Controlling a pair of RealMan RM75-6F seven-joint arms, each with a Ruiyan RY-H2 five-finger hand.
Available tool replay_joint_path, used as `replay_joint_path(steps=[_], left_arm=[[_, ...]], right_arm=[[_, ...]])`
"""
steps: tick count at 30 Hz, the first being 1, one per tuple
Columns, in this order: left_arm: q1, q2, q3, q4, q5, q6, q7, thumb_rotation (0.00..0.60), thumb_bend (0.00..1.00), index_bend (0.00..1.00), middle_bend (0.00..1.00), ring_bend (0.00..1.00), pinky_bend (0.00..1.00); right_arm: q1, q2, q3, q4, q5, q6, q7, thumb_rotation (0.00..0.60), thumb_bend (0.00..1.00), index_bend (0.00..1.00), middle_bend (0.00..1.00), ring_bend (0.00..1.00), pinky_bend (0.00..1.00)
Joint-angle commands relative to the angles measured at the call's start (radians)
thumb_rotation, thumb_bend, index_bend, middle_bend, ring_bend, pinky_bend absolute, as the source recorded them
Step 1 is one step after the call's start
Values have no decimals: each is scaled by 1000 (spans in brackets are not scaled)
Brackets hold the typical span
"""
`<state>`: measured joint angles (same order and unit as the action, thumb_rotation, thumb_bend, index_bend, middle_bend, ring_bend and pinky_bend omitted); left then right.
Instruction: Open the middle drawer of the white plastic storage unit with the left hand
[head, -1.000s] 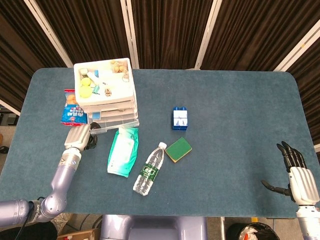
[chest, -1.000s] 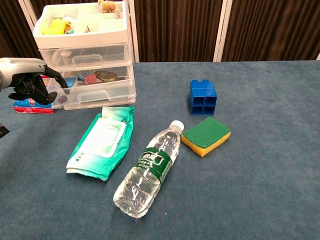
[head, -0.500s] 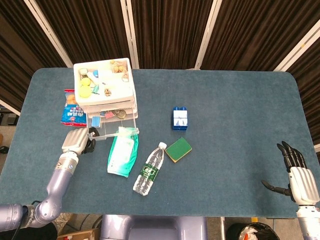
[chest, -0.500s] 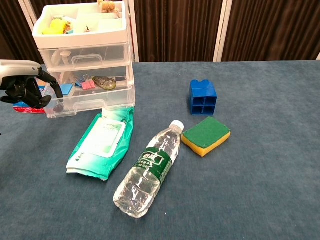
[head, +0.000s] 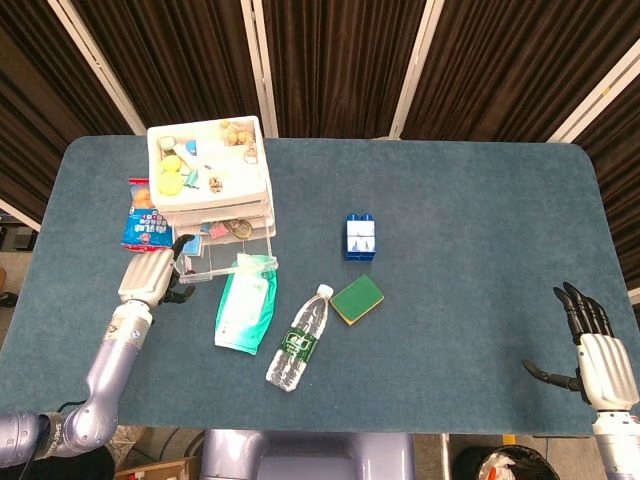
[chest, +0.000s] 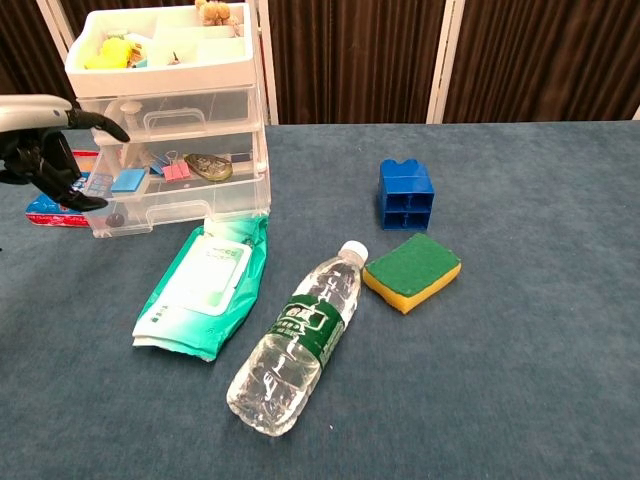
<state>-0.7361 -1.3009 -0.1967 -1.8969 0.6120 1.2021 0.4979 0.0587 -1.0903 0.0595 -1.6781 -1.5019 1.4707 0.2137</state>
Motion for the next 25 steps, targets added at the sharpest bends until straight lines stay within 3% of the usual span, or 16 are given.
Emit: replay_joint_path(steps=[1, 6, 10, 13, 18, 25], left_arm=[[30, 2, 38, -18, 115, 85, 25, 600, 55, 105, 895, 850, 822], [137, 45, 138, -90, 370, 226, -14, 600, 43, 106, 600, 596, 665], [248, 101, 253, -103, 569, 327, -50, 600, 46, 85, 275, 245, 378], [333, 128, 326, -52, 698, 405, -86, 600, 46, 19, 79, 40, 175], [449, 135, 388, 91, 810, 511, -135, 600, 46, 0, 0, 0, 85], [545, 145, 387, 179, 811, 533, -231, 600, 46, 0, 0, 0, 74]], right_arm=[[0, 0, 0, 2, -1, 0, 0, 600, 115, 0, 0, 0, 0], [0, -1, 2, 8, 0, 4, -1, 600, 116, 0, 0, 0, 0], [-2, -3, 3, 13, -6, 12, -11, 600, 115, 0, 0, 0, 0], [-2, -6, 2, 18, -12, 18, -25, 600, 115, 0, 0, 0, 0], [-3, -16, 7, 31, -19, 33, -62, 600, 114, 0, 0, 0, 0], [-5, -22, 7, 42, -31, 48, -66, 600, 115, 0, 0, 0, 0]])
